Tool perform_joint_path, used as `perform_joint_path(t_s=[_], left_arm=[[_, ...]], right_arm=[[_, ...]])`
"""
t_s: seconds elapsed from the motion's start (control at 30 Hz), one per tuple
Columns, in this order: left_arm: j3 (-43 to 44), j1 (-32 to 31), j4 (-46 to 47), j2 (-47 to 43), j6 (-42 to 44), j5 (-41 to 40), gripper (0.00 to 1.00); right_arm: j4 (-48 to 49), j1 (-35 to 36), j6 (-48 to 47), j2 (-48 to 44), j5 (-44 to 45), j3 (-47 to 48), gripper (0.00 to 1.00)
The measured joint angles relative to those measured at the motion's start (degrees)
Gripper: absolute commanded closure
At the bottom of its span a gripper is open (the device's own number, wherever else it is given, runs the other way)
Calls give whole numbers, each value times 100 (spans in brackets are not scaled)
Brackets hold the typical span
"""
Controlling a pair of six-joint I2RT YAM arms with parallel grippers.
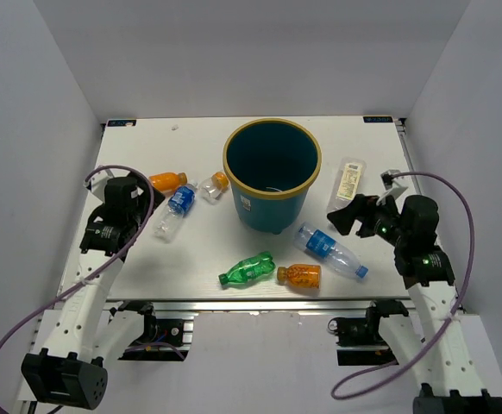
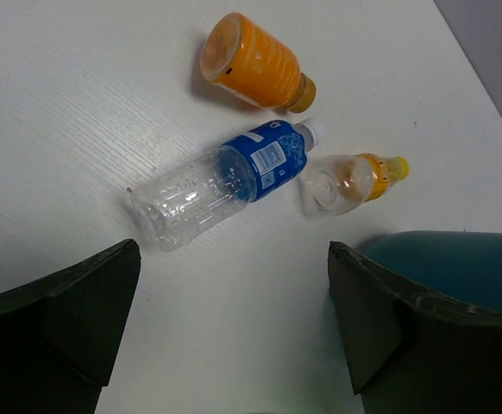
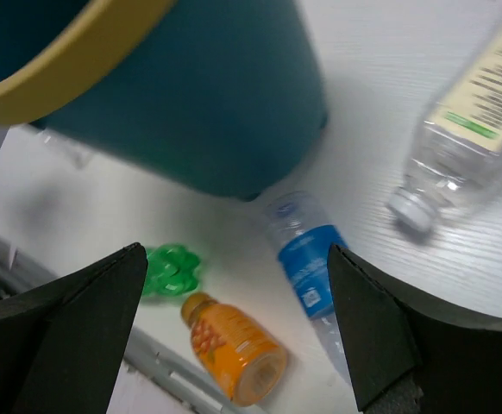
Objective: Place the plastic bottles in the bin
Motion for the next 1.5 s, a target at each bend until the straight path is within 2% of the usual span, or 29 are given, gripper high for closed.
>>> perform_joint_path(t_s=[0.13,0.27,0.5,0.63,0.77,0.87,0.97,1.4,1.5], left_arm=[[-164,0,39,153,33,22,2],[-188,0,79,332,44,136,2],[-190,0,63,391,44,146,2],[-190,0,7,413,46,138,2],[-190,0,-17,413,85,31,2],[-190,0,-24,411,109,-66,2],[-190,0,-26,411,144,-98,2],[-192,0,-44,494,151,-208,2],[-195,0,-61,494,146,-271,2]], right_arm=[[-210,1029,-221,-203,-26,173,11],[-284,2323,-330,42,391,162,11],[-551,4763,-393,844,1882,140,11],[-605,5740,-402,1495,2758,146,11],[-1005,6520,-503,2627,3864,345,11],[-1276,6756,-721,3233,4306,494,11],[-1456,6778,-988,3447,4487,601,11],[-1491,6767,-1606,4500,4468,785,11],[-1464,6686,-1740,4660,4426,785,16]])
